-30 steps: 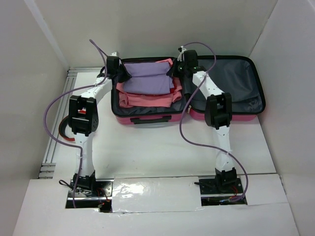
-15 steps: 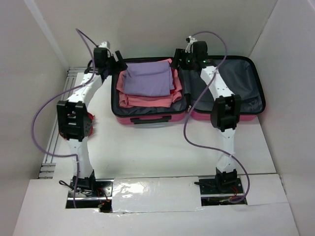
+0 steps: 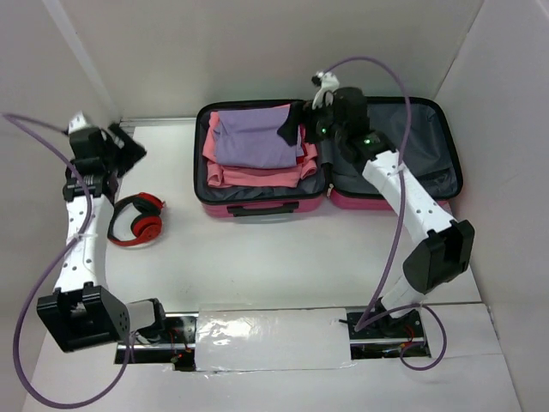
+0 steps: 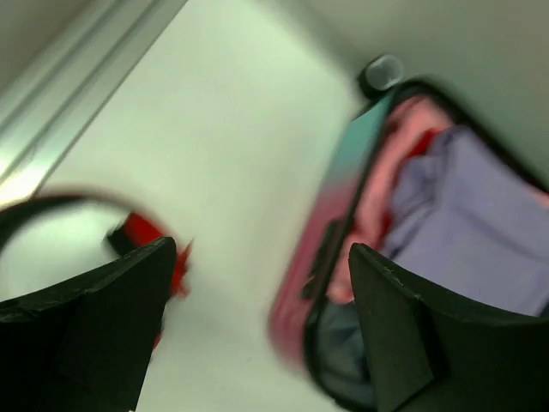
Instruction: Pack the luggage
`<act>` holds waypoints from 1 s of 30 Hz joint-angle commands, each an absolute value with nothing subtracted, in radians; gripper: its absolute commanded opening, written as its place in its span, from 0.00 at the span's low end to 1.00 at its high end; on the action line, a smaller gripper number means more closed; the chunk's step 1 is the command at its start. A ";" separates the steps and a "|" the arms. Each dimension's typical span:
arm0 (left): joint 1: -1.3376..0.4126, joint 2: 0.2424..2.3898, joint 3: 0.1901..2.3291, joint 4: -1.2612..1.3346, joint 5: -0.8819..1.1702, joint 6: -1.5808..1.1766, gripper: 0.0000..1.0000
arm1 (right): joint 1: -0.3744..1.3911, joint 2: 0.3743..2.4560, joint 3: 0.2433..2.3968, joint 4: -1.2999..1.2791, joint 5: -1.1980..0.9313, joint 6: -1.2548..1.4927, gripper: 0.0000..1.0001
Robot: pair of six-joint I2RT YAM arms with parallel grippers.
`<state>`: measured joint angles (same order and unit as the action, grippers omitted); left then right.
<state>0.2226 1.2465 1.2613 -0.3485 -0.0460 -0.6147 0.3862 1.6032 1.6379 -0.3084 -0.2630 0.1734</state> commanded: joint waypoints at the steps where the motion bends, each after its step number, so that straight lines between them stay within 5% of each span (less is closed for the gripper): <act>1: 0.291 1.203 1.119 -0.511 -0.109 -0.714 0.96 | 0.405 1.586 1.516 -0.275 -0.261 0.212 0.93; 13: 0.431 1.305 1.029 -0.482 -0.049 -0.945 0.95 | 0.437 1.595 1.451 -0.276 -0.288 0.215 0.93; 24: 0.506 1.344 1.020 -0.529 -0.320 -0.877 0.95 | 0.419 1.649 1.447 -0.301 -0.288 0.187 0.94; 30: 0.518 1.405 0.988 -0.515 -0.354 -0.838 0.86 | 0.419 1.669 1.447 -0.279 -0.327 0.187 0.94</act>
<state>0.5156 1.3750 0.9947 -0.5224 -0.2966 -0.8711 0.4248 1.6646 1.4307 -0.3176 -0.2996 0.2035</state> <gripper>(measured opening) 0.868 0.936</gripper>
